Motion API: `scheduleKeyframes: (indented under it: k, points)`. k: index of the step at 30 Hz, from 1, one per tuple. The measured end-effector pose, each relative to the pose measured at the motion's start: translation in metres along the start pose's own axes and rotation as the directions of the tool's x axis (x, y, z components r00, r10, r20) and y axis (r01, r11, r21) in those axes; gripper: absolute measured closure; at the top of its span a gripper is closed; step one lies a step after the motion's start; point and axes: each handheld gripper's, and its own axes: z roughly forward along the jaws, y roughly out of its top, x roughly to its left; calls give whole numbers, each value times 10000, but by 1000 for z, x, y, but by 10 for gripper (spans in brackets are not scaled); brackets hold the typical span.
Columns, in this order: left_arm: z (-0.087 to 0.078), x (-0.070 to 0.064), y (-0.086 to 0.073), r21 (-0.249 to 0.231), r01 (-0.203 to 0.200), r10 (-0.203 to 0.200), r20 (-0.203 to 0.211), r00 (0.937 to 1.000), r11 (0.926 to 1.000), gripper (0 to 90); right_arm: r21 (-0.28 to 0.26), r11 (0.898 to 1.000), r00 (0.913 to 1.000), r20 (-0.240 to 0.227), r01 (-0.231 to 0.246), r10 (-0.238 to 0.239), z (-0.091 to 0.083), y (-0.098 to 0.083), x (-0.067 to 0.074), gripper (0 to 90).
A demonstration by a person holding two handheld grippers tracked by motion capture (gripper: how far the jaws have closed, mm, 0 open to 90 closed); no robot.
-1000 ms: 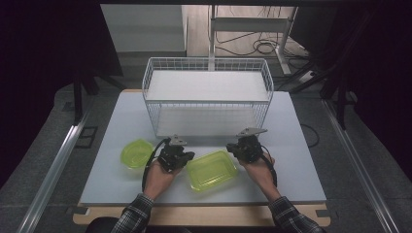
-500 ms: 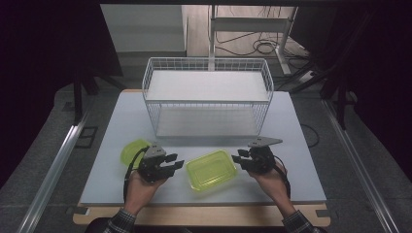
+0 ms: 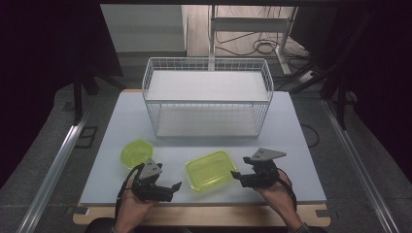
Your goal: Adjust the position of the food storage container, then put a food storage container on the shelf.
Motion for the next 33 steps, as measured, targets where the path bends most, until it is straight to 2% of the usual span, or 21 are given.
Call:
scheduleKeyframes:
  k: [7,11,13,22,33]
  points:
    - [-2,-6,-10,-176,-306,306,-3,9995,9994,11,92,9996,9995,-196,-250,252,-4,-11,1,142]
    - [-1,-10,-19,-73,-772,769,-357,9964,9970,3,218,9985,9983,-305,-495,501,-6,-20,1,102]
    - [0,-11,-20,-58,-856,852,-436,9954,9963,2,262,9983,9981,-320,-524,533,-6,-23,0,89]
    - [2,-13,-20,-31,-1189,1184,-665,9907,9929,0,260,9987,9989,-133,-443,447,-3,-27,-4,44]
    - [5,-16,-21,195,-1567,1578,-943,9830,9875,0,352,9930,9935,-137,-1125,1130,-4,-22,-10,54]
